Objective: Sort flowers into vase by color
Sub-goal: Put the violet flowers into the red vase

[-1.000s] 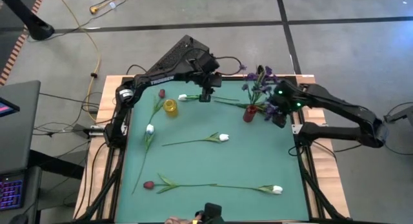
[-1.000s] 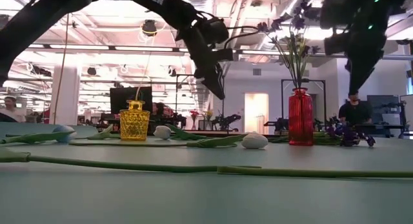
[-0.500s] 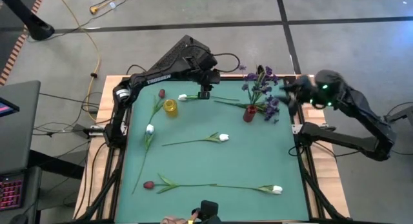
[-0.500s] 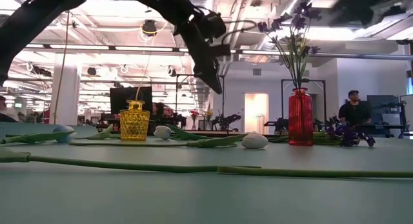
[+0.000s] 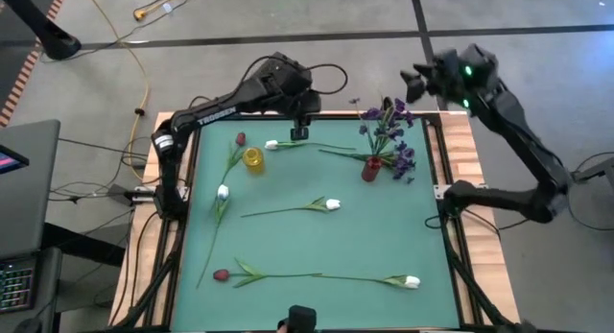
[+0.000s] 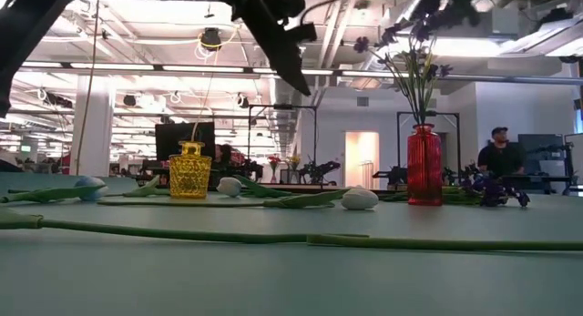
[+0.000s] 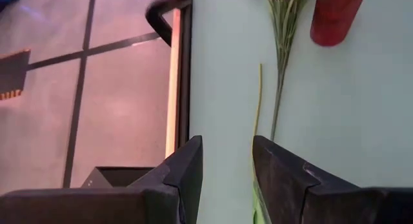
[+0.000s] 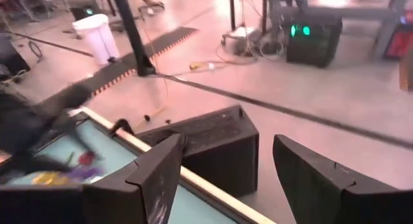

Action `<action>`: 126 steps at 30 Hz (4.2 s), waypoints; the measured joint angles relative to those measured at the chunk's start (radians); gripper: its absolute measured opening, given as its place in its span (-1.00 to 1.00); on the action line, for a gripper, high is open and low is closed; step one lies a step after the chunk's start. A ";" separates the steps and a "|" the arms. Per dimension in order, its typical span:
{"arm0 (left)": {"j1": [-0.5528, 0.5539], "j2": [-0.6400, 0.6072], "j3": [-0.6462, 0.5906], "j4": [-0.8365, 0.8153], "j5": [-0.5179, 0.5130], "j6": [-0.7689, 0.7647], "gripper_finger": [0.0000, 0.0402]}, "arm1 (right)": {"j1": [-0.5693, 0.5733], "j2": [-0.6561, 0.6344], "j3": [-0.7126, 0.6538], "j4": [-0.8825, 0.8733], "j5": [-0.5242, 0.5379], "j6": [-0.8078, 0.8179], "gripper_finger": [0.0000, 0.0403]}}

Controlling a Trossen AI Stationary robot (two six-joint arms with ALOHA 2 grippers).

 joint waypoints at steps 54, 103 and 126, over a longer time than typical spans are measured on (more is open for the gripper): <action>-0.085 -0.103 0.000 -0.104 0.004 -0.046 -0.38 | 0.053 0.694 -0.126 -0.408 0.036 -0.556 0.34; -0.085 -0.103 0.000 -0.094 0.005 -0.030 -0.38 | 0.012 0.694 -0.140 -0.396 0.064 -0.580 -0.89; -0.083 -0.103 0.000 -0.090 0.004 -0.020 -0.38 | -0.023 0.406 0.013 -0.536 0.060 -0.670 -0.92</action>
